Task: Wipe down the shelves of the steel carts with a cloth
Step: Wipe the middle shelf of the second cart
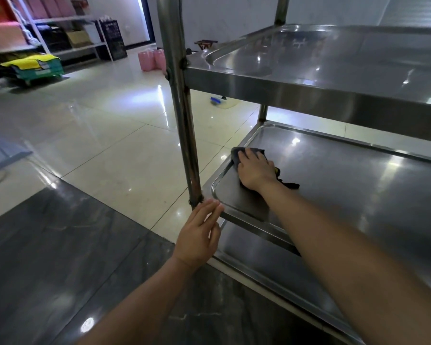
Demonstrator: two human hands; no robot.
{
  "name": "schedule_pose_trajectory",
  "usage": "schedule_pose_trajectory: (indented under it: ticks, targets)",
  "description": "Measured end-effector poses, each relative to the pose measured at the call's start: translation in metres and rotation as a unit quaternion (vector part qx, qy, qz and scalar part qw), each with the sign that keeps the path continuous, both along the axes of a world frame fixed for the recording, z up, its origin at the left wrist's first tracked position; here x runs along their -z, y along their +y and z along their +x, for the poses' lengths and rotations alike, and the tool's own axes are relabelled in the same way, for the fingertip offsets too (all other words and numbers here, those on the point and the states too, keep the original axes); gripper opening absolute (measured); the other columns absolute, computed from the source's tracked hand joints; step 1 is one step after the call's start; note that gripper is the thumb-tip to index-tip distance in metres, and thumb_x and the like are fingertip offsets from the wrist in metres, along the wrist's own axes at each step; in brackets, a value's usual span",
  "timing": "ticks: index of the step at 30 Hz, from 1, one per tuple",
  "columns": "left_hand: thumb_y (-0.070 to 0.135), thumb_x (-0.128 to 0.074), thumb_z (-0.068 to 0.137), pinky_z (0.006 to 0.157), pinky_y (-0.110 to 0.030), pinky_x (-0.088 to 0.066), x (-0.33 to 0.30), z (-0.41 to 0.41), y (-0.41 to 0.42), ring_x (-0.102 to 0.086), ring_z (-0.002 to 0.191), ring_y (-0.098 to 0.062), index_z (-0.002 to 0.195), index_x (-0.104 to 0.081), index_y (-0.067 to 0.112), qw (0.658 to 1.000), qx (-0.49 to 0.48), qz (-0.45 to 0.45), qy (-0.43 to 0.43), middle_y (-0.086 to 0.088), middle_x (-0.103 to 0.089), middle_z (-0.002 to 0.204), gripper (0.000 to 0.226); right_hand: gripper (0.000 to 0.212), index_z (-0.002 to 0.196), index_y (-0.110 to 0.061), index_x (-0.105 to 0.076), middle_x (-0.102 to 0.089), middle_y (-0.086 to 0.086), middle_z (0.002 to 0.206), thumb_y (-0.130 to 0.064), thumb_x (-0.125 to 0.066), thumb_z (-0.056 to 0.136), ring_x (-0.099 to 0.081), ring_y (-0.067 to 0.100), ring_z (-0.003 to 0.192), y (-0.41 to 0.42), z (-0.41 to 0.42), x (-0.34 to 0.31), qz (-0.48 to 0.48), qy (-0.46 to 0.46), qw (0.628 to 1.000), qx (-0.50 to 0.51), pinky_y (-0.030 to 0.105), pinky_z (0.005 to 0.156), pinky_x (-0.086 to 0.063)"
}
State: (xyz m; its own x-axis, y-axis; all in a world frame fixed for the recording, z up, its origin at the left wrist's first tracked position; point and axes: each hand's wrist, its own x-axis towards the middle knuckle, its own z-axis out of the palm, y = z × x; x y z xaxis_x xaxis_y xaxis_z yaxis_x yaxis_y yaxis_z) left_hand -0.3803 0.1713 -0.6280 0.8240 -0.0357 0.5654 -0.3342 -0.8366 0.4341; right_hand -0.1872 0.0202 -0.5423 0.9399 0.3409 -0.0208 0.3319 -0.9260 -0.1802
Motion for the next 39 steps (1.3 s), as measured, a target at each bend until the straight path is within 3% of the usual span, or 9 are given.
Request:
schedule_pose_trajectory:
  ticks: [2, 4, 8, 12, 18, 22, 30, 34, 39]
  targets:
    - [0.029, -0.041, 0.102, 0.120, -0.014, -0.020, -0.007, -0.004, 0.004, -0.022, 0.150, 0.003, 0.146, -0.055, 0.019, 0.999, 0.011, -0.011, 0.039, 0.011, -0.040, 0.155, 0.047, 0.053, 0.159, -0.027, -0.017, -0.009, -0.003, 0.168, -0.036, -0.021, 0.107, -0.011, 0.031, 0.152, 0.005, -0.020, -0.003, -0.004, 0.007, 1.000, -0.012, 0.054, 0.118, -0.020]
    - [0.035, -0.036, 0.103, 0.120, -0.016, -0.022, -0.016, -0.009, 0.013, -0.020, 0.150, 0.007, 0.150, -0.051, 0.023, 0.996, 0.031, -0.015, 0.083, 0.014, -0.036, 0.158, 0.051, 0.053, 0.159, -0.028, -0.015, -0.006, -0.004, 0.168, -0.036, -0.021, 0.107, -0.009, 0.029, 0.153, 0.008, -0.045, -0.006, -0.006, 0.011, 1.000, -0.029, 0.054, 0.117, -0.019]
    - [0.036, -0.033, 0.103, 0.121, -0.028, -0.026, -0.028, -0.032, 0.025, -0.027, 0.151, -0.004, 0.149, -0.051, 0.017, 0.996, 0.014, -0.035, 0.079, 0.006, -0.040, 0.159, 0.053, 0.054, 0.159, -0.030, -0.012, 0.000, -0.006, 0.168, -0.035, -0.026, 0.107, -0.006, 0.028, 0.153, 0.011, -0.088, -0.007, -0.017, 0.028, 0.997, -0.068, 0.055, 0.118, -0.020]
    - [0.033, -0.036, 0.104, 0.119, -0.035, -0.033, -0.030, -0.050, 0.025, -0.038, 0.148, -0.017, 0.142, -0.058, 0.008, 0.997, -0.004, -0.042, 0.064, -0.004, -0.052, 0.151, 0.051, 0.056, 0.158, -0.031, -0.017, -0.004, -0.006, 0.168, -0.047, -0.027, 0.105, -0.009, 0.029, 0.153, 0.010, -0.119, -0.008, -0.009, 0.034, 0.997, -0.068, 0.054, 0.118, -0.022]
    - [0.029, -0.038, 0.102, 0.098, -0.039, -0.052, -0.020, -0.063, -0.001, -0.053, 0.118, -0.019, 0.122, -0.070, 0.007, 0.998, 0.011, -0.013, 0.067, -0.005, -0.064, 0.123, 0.043, 0.060, 0.156, -0.032, -0.020, -0.012, -0.002, 0.167, -0.045, -0.042, 0.102, -0.019, 0.032, 0.148, -0.024, -0.164, -0.005, -0.031, -0.006, 0.996, -0.085, 0.055, 0.113, -0.028]
    - [0.027, -0.043, 0.100, 0.091, -0.039, -0.053, 0.000, -0.071, -0.038, -0.058, 0.108, -0.021, 0.117, -0.071, 0.007, 0.993, 0.087, 0.016, 0.080, -0.005, -0.065, 0.115, 0.038, 0.060, 0.155, -0.032, -0.023, -0.017, -0.003, 0.165, -0.040, -0.048, 0.101, -0.026, 0.032, 0.145, -0.078, -0.195, 0.005, -0.047, -0.036, 0.997, -0.044, 0.052, 0.109, -0.034]
    - [0.044, -0.029, 0.100, 0.093, -0.041, -0.054, 0.031, -0.065, -0.152, -0.061, 0.114, -0.024, 0.135, -0.061, 0.015, 0.952, 0.235, 0.085, 0.178, -0.004, -0.060, 0.133, 0.056, 0.060, 0.158, -0.029, -0.020, -0.015, -0.001, 0.167, -0.038, -0.044, 0.104, -0.025, 0.033, 0.146, -0.231, -0.277, 0.010, -0.094, -0.058, 0.987, 0.114, 0.053, 0.109, -0.031]
    - [0.039, -0.034, 0.101, 0.088, -0.041, -0.054, 0.042, -0.067, -0.220, -0.062, 0.104, -0.027, 0.120, -0.068, 0.009, 0.936, 0.308, 0.094, 0.144, -0.008, -0.065, 0.117, 0.049, 0.059, 0.158, -0.025, -0.024, -0.020, 0.002, 0.165, -0.038, -0.044, 0.104, -0.033, 0.036, 0.142, -0.327, -0.323, 0.016, -0.136, -0.088, 0.969, 0.188, 0.054, 0.105, -0.035]
    - [0.033, -0.039, 0.100, 0.086, -0.039, -0.053, 0.095, -0.071, -0.312, -0.060, 0.096, -0.025, 0.107, -0.070, 0.009, 0.927, 0.351, 0.081, 0.103, -0.009, -0.065, 0.105, 0.039, 0.055, 0.150, -0.019, -0.045, -0.040, 0.007, 0.158, -0.035, -0.056, 0.099, -0.047, 0.036, 0.132, -0.421, -0.361, 0.050, -0.183, -0.263, 0.923, 0.212, 0.051, 0.095, -0.041]
